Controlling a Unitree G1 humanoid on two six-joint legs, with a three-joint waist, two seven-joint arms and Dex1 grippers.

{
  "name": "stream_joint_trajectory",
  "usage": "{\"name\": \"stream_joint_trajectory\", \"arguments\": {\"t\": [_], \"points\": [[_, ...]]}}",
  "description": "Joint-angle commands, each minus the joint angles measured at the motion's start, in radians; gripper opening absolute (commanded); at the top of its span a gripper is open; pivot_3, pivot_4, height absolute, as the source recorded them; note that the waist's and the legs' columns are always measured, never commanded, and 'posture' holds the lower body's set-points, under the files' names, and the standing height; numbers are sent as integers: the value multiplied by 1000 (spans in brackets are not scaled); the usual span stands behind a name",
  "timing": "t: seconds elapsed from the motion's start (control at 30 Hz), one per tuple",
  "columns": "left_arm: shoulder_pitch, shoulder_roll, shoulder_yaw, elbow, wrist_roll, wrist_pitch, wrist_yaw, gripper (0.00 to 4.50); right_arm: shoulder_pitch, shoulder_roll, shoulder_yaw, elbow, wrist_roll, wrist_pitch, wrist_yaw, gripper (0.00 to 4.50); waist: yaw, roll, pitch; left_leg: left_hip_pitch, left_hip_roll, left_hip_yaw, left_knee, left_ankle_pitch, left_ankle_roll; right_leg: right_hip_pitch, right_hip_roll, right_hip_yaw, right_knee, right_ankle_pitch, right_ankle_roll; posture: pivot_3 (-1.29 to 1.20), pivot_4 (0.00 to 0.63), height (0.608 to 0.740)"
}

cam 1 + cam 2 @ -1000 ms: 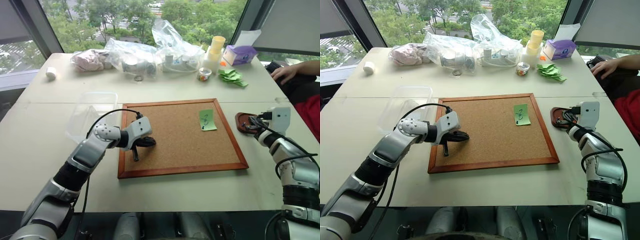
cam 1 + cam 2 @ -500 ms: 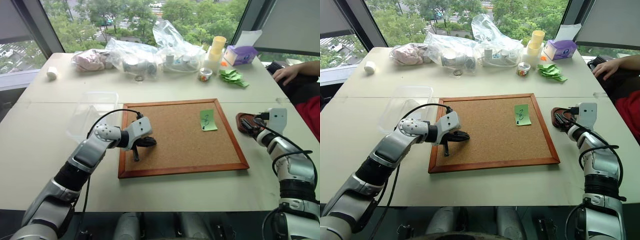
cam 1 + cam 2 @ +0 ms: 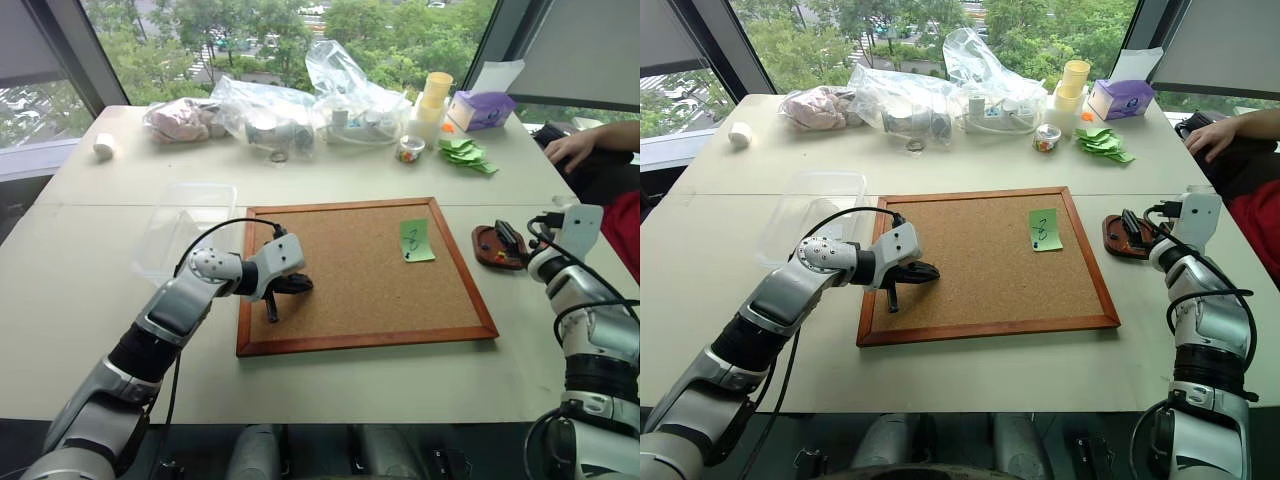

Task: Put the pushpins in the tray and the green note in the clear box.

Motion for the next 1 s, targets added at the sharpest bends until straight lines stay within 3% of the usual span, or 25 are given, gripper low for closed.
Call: {"name": "stream_joint_trajectory", "arguments": {"t": [0.03,0.4,0.53,0.67,1.0], "points": [[8,3,-1,0,10,5,-1,0,-13,-4,14,-76,0,-14,8,4449,0,0,0,0,0,0,0,0,0,0,0,0,0,0,0,0,150,738],[12,1,0,-5,10,6,2,0,0,5,36,-107,8,15,1,4449,0,0,0,0,0,0,0,0,0,0,0,0,0,0,0,0,150,738],[13,2,0,-5,11,4,-1,0,88,-11,162,-293,66,111,172,4449,1,0,0,0,0,0,0,0,0,0,0,0,0,0,0,0,150,738],[12,2,-1,-3,12,3,-2,0,147,9,250,-420,85,163,224,4449,1,0,0,0,0,-1,0,0,0,0,0,0,0,0,0,0,150,738],[14,-1,0,-9,12,11,0,0,137,57,339,-371,28,142,232,4449,3,0,0,0,0,-1,0,-1,2,0,0,0,0,0,0,0,150,738]]}}
